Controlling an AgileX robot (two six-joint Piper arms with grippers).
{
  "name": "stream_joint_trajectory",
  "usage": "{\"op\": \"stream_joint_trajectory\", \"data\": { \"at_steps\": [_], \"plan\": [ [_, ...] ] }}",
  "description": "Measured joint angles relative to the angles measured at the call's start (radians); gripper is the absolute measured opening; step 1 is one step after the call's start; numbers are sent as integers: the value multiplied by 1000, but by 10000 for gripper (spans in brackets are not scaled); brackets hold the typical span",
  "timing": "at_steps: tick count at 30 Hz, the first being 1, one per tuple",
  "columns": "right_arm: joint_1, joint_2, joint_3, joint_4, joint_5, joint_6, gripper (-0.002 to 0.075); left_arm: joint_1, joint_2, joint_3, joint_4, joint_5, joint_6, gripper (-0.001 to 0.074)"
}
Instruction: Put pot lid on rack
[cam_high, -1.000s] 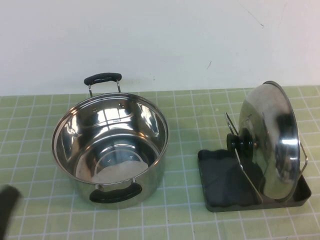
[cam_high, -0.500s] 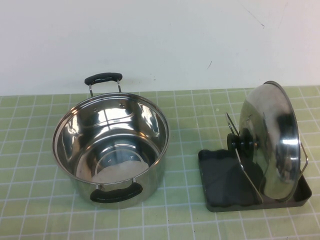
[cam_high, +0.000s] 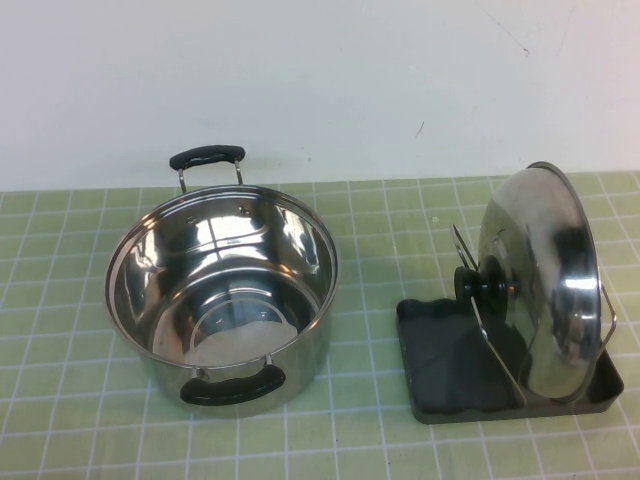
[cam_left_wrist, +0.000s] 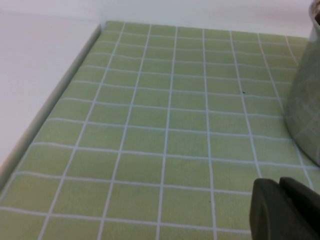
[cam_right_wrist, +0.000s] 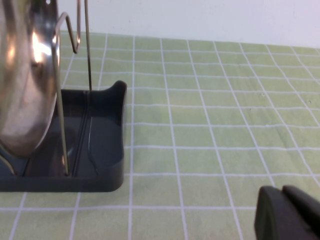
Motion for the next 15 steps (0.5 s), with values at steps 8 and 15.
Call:
{"op": "stream_joint_trajectory", "data": {
  "at_steps": [8,15],
  "plan": [
    [0,0,0,-2,0,0,-1,-52,0,0,0,-6,127,-2],
    [0,0,0,-2,0,0,-1,-69,0,0,-3,-13,142,-2]
  ]
}}
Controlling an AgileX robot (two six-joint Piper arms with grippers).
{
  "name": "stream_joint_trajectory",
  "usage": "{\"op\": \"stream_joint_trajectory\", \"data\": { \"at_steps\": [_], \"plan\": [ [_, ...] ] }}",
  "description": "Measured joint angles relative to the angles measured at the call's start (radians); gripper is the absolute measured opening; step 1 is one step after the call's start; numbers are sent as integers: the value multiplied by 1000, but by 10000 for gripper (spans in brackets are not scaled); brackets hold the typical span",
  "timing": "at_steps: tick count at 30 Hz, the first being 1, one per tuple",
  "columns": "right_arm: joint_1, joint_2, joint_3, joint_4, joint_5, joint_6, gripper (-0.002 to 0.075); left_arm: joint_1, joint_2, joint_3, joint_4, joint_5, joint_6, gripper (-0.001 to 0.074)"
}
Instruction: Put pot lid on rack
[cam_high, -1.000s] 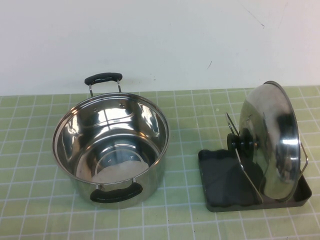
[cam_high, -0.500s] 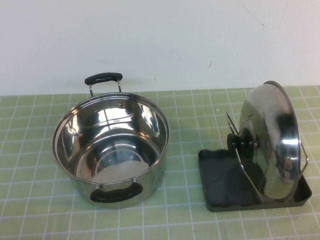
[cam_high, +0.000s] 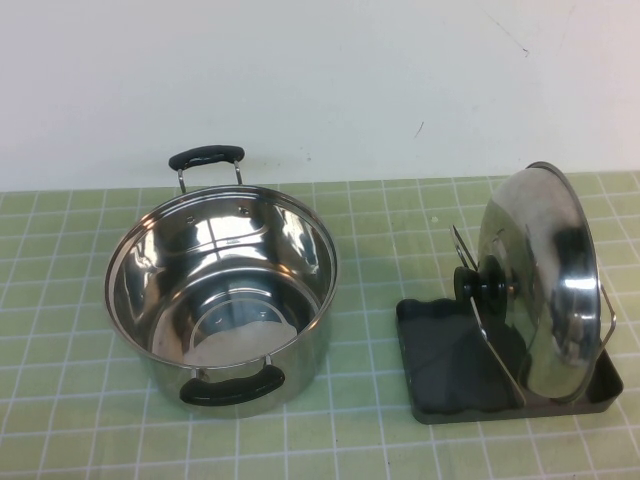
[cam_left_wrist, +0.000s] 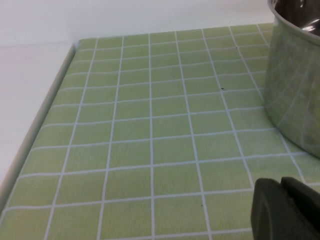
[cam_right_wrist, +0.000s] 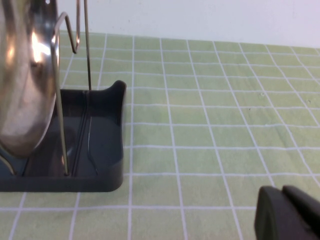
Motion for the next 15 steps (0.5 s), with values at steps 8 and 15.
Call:
{"op": "stream_joint_trajectory", "data": {
  "at_steps": [8,15],
  "plan": [
    [0,0,0,0,0,0,-1,-1,0,0,0,-1,2,-2],
    [0,0,0,0,0,0,-1,-1,0,0,0,-1,12,-2]
  ]
}}
